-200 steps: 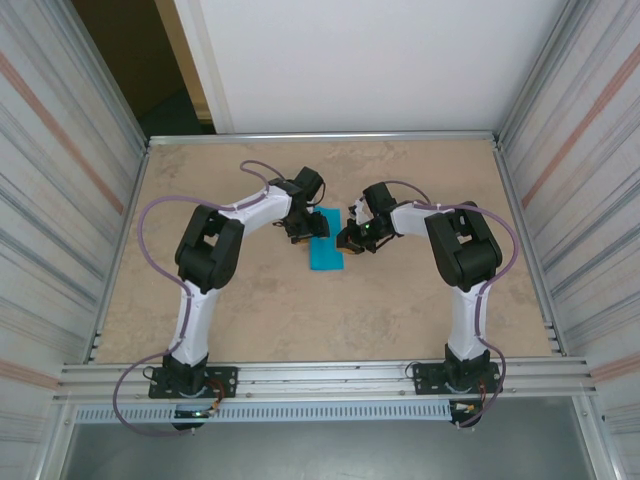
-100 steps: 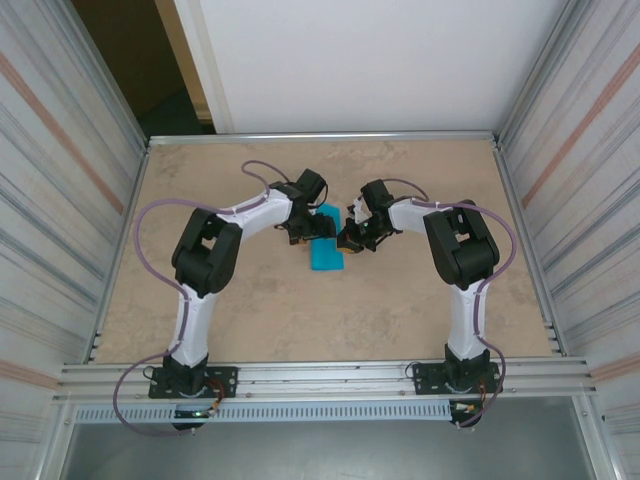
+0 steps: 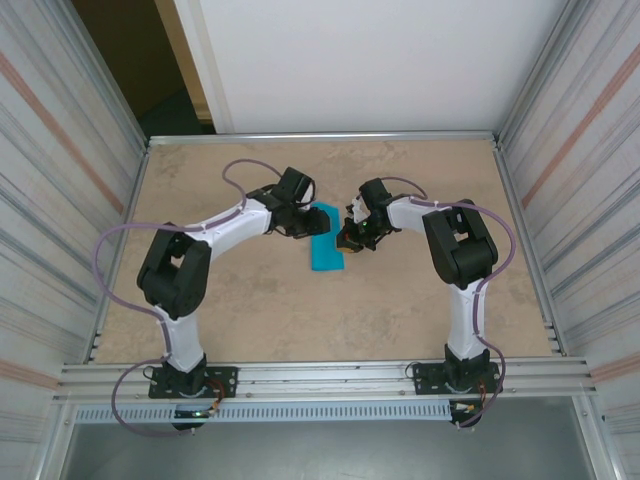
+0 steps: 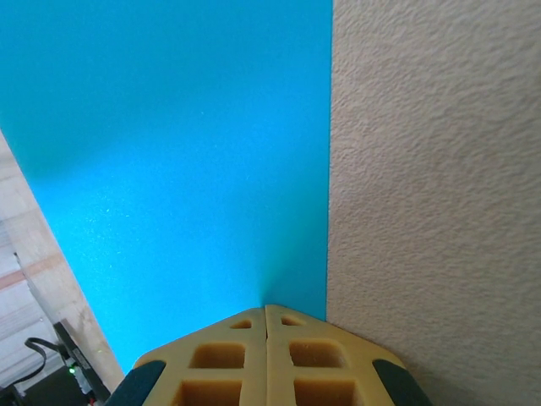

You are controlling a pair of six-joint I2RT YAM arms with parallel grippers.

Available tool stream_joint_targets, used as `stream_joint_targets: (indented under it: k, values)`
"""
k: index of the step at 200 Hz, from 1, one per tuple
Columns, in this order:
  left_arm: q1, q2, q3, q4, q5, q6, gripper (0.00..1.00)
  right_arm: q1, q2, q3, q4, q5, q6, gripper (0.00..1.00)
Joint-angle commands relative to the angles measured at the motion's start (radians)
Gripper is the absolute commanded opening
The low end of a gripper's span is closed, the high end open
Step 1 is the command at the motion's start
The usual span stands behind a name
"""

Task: Fold a paper plane with a square sheet of paper (pick it up from the middle)
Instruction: Hold the square sheet of paper at the center of the table, then first fold the square sheet of paper in half at the center of the table.

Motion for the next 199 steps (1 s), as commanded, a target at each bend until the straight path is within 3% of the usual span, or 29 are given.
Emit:
stream_joint_targets:
  k: [1, 77, 199]
  values:
    - [-0.015, 0.023, -0.012, 0.078, 0.108, 0.002, 0.30, 0.018, 0.124, -0.059, -0.118, 0.234, -0.019, 0.02]
    - [-0.018, 0.112, -0.015, 0.059, 0.143, 0.020, 0.09, 0.017, 0.127, -0.047, -0.135, 0.241, -0.025, 0.01]
    - [-0.013, 0.201, 0.030, -0.023, 0.110, 0.044, 0.06, 0.020, 0.135, -0.041, -0.154, 0.266, -0.043, 0.02]
